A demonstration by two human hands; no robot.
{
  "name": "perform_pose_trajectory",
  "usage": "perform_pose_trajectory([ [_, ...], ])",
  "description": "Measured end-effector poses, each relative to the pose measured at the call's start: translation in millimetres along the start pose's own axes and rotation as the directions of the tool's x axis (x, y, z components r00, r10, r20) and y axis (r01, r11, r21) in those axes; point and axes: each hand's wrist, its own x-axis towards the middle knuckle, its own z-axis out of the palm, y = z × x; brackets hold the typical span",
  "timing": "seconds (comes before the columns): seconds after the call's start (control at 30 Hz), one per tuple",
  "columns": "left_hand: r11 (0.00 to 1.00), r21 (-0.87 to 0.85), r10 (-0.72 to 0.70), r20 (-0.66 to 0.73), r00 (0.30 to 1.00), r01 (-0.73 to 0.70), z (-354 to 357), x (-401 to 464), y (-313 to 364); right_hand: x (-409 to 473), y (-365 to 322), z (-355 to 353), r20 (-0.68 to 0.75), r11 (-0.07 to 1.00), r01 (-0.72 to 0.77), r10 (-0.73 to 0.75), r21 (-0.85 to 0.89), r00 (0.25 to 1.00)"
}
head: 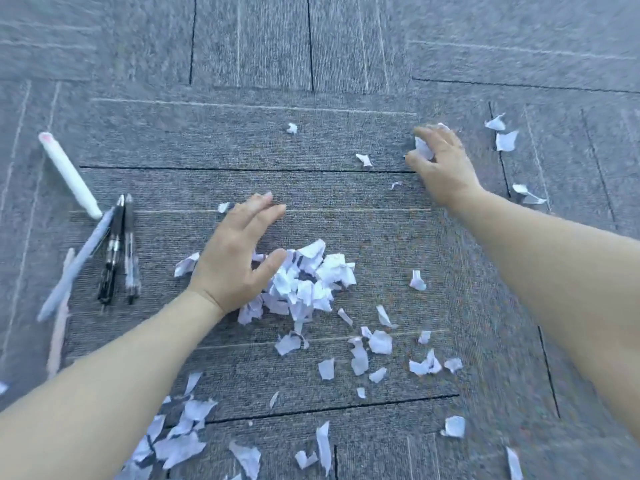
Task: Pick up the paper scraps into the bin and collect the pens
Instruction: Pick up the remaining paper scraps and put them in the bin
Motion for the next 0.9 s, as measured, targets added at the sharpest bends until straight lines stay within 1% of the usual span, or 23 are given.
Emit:
perform_pose_trajectory([
  [0.13,1.0,0.003,-0.01,-0.02,1.0,0.01,-1,2,1,-29,-21,27,0.043,0.984,0.177,-0.177,0.023,0.983],
  [0.23,1.0,-0.011,-0.011,-0.032,0.999,0.011,1,0,2,-65,-30,46,0.084,0.962,0.265,-0.27,0.072,0.959],
  [0.33,0.999,-0.028,-0.033,-0.028,0.999,0.032,0,1,4,-113,-35,60,0.146,0.929,0.364,-0.371,0.073,0.917],
  [0.43,0.995,-0.081,-0.063,0.026,0.998,0.065,-1,-6,12,-165,-36,64,0.248,0.893,0.441,-0.45,0.095,0.858],
  [0.47,0.991,-0.118,-0.059,0.065,0.996,0.067,0,-12,18,-178,-36,63,0.256,0.884,0.452,-0.467,0.117,0.846],
  [0.5,0.986,-0.156,-0.039,0.107,0.993,0.056,5,-21,25,-189,-35,61,0.225,0.879,0.459,-0.477,0.133,0.849],
  [0.53,0.981,-0.19,-0.012,0.146,0.989,0.04,10,-32,34,-196,-31,59,0.156,0.885,0.45,-0.465,0.122,0.872],
  [0.57,0.975,-0.221,0.007,0.179,0.984,0.034,16,-44,43,-201,-26,59,0.072,0.91,0.406,-0.412,0.081,0.908],
  [0.6,0.967,-0.251,0.017,0.194,0.981,0.033,20,-55,49,-204,-20,58,0.001,0.946,0.321,-0.321,0.036,0.947],
  [0.63,0.961,-0.274,0.023,0.183,0.983,0.029,23,-65,53,-207,-14,59,-0.038,0.974,0.225,-0.225,-0.002,0.974],
  [0.67,0.963,-0.27,0.028,0.146,0.989,0.013,24,-72,54,-210,-11,62,-0.036,0.987,0.158,-0.159,-0.039,0.987],
  [0.7,0.976,-0.218,0.032,0.091,0.995,-0.012,23,-78,54,-215,-9,68,-0.007,0.987,0.141,-0.142,-0.074,0.99],
  [0.73,0.993,-0.118,0.03,0.032,0.999,-0.026,21,-83,52,-220,-10,74,0.03,0.982,0.169,-0.167,-0.088,0.985],
  [0.77,1.0,0.001,0.009,-0.007,1.0,-0.009,19,-87,51,-224,-14,81,0.067,0.972,0.224,-0.22,-0.068,0.973],
  [0.8,0.993,0.109,-0.038,-0.008,0.999,0.039,16,-91,50,-228,-19,87,0.103,0.958,0.287,-0.283,-0.024,0.953],
  [0.83,0.976,0.195,-0.098,0.023,0.995,0.091,14,-95,50,-230,-26,91,0.142,0.938,0.347,-0.346,0.024,0.927],
  [0.9,0.948,0.287,-0.173,0.104,0.98,0.137,16,-104,51,-228,-38,98,0.194,0.892,0.448,-0.45,0.057,0.872],
])
